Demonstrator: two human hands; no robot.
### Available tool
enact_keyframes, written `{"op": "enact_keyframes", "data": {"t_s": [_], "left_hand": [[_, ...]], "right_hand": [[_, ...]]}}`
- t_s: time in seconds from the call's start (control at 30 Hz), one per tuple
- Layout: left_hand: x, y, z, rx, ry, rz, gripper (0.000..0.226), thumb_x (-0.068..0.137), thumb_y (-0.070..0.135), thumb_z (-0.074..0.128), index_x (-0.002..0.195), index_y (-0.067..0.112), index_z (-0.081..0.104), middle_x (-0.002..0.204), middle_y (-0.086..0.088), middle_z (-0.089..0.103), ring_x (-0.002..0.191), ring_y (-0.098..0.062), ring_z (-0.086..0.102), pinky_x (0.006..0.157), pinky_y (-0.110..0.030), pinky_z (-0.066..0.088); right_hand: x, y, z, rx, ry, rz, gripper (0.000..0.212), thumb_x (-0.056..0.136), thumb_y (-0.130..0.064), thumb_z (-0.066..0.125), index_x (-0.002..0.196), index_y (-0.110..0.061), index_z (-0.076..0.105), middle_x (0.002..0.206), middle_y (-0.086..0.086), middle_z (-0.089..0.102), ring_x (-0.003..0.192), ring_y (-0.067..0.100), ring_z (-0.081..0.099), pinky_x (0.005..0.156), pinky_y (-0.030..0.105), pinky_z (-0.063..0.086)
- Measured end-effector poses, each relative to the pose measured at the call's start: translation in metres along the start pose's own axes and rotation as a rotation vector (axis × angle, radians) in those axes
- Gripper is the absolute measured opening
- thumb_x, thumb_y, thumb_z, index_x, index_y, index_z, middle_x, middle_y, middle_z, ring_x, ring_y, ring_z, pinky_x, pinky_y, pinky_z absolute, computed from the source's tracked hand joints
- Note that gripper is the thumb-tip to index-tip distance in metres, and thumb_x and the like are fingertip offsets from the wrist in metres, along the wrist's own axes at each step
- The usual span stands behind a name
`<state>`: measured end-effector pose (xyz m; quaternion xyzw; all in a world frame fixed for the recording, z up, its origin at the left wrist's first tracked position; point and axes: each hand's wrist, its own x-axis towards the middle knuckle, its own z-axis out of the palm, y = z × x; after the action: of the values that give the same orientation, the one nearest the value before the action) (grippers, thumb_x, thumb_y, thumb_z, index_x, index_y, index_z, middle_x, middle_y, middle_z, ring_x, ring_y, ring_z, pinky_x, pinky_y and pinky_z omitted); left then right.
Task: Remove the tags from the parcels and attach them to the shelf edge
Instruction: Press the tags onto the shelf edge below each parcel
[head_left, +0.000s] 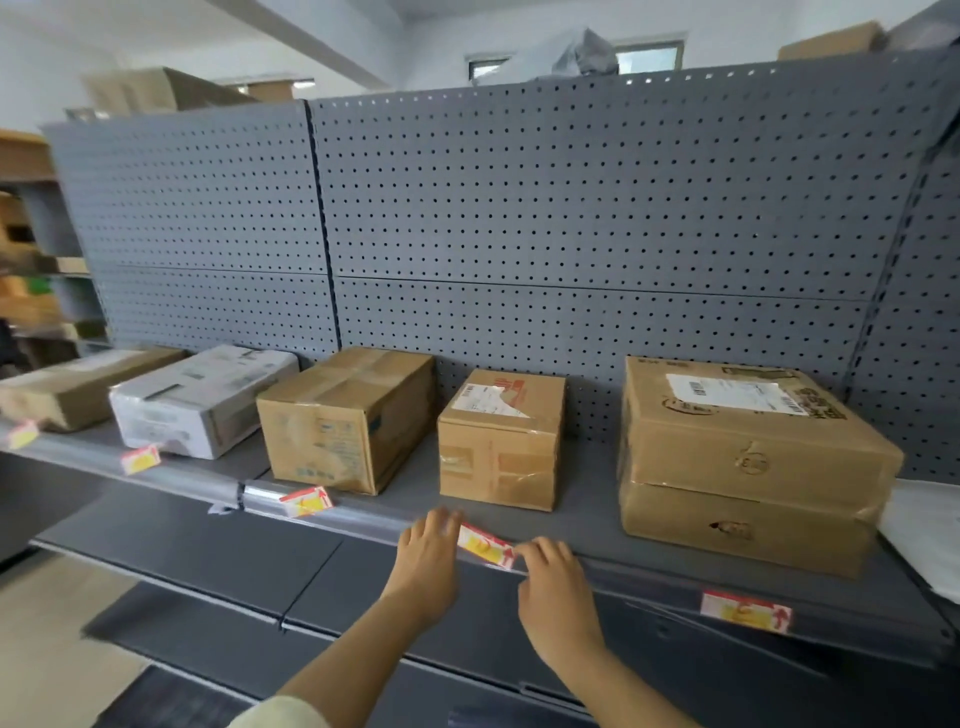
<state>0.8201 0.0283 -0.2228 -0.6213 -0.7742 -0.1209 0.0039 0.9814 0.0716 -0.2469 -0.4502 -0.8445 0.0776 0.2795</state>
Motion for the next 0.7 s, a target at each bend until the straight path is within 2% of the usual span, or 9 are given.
{"op": "enact_keyframes", "data": {"t_s": [0.17, 0.33, 0.53, 0.7], "left_hand": [[0.016, -0.028, -0.001, 0.067, -0.030, 0.204, 0.069, 0.087, 0.009, 0.052, 0.150, 0.016, 0.026, 0.150, -0.004, 0.031, 0.137, -0.026, 0.032, 0.115, -0.035, 0.018], [0.016, -0.045, 0.005, -0.018, -0.004, 0.348, 0.066, 0.087, 0.002, 0.047, 0.147, 0.023, 0.031, 0.147, 0.000, 0.033, 0.135, -0.022, 0.033, 0.114, -0.030, 0.019], [0.019, -0.054, 0.010, 0.031, -0.075, 0.389, 0.069, 0.086, 0.005, 0.052, 0.149, 0.019, 0.029, 0.148, -0.004, 0.031, 0.136, -0.025, 0.032, 0.113, -0.034, 0.019], [0.019, -0.054, 0.009, -0.005, -0.052, 0.400, 0.066, 0.084, 0.005, 0.053, 0.145, 0.025, 0.037, 0.143, -0.002, 0.037, 0.133, -0.024, 0.035, 0.115, -0.034, 0.023]], "right_hand": [[0.016, -0.032, 0.019, -0.051, 0.023, 0.138, 0.038, 0.089, -0.009, 0.053, 0.124, -0.024, 0.051, 0.123, -0.007, 0.052, 0.117, 0.015, 0.045, 0.099, 0.025, 0.037], [0.014, -0.046, 0.024, -0.111, 0.040, 0.221, 0.034, 0.087, -0.006, 0.053, 0.117, -0.022, 0.055, 0.115, -0.002, 0.053, 0.111, 0.019, 0.049, 0.091, 0.028, 0.043], [0.015, -0.049, 0.020, -0.196, -0.005, 0.195, 0.033, 0.087, -0.004, 0.051, 0.114, -0.021, 0.056, 0.115, -0.002, 0.050, 0.108, 0.019, 0.046, 0.086, 0.029, 0.044], [0.016, -0.049, 0.023, -0.222, -0.031, 0.168, 0.034, 0.088, -0.005, 0.051, 0.118, -0.020, 0.054, 0.117, -0.002, 0.047, 0.109, 0.017, 0.045, 0.089, 0.029, 0.043]]}}
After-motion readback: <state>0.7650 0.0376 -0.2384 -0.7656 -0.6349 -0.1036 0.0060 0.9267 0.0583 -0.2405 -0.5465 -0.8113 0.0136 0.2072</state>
